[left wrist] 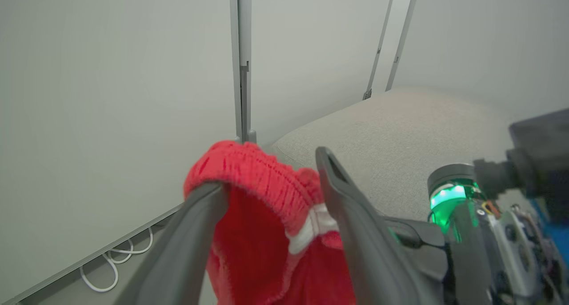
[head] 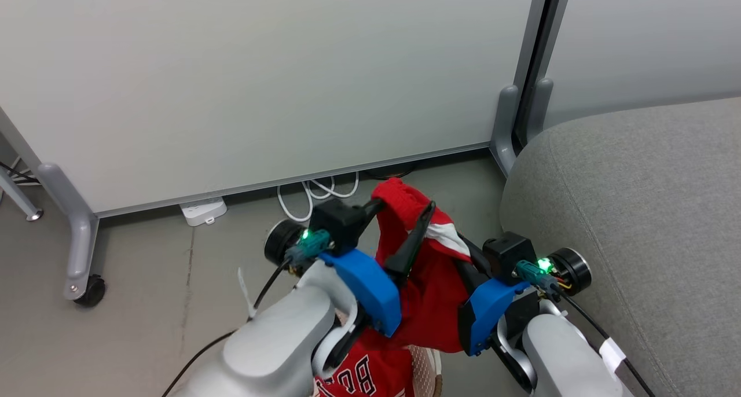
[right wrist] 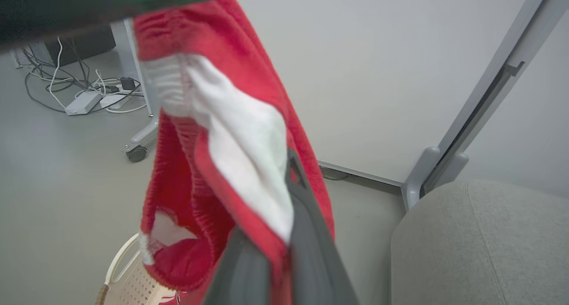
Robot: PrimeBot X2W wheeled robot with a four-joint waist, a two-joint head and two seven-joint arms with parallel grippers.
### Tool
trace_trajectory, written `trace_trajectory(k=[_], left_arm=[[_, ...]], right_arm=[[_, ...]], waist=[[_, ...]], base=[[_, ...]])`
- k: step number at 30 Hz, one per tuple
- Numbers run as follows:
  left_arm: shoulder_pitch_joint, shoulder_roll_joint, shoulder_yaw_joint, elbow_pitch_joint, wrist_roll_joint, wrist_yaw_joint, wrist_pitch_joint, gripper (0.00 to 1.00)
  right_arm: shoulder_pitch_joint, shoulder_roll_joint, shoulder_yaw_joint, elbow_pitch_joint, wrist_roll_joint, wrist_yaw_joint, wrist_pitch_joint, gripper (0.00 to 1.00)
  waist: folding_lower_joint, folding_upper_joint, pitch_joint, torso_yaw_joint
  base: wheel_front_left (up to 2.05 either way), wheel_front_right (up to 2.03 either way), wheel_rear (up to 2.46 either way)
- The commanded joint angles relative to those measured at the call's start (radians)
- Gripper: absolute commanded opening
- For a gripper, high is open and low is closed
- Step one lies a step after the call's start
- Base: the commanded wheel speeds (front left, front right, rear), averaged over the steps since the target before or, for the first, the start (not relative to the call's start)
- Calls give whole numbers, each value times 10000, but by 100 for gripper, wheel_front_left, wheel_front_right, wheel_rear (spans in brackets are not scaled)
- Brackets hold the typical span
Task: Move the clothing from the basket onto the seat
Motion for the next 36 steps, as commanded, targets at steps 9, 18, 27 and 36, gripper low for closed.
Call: trace_trajectory(k=[9,18,27,36], left_arm=[[3846,1096,2957,-2541,3050,-427,-33,100],[6152,1048,5226,-3314,4813,-1079,-34,100],[7025,567,6553,-3490,5598,-1490,-33,100],[7196,202,7152,-3555,6281,-1812,-33,100]], right_arm=[[84,-19,-305,-361,-178,-3,-37,0],[310,-19,-494,-575,-299,-3,35,0],[410,-18,-530,-681,-271,-3,78,0],[280,-19,-897,-836,-374,-3,75,0]], waist=[[1,0,148,-41],[1,0,120,-67],[1,0,100,-204],[1,0,334,-1261]], base=[[0,0,0],[0,0,0],[0,0,0],[0,0,0]])
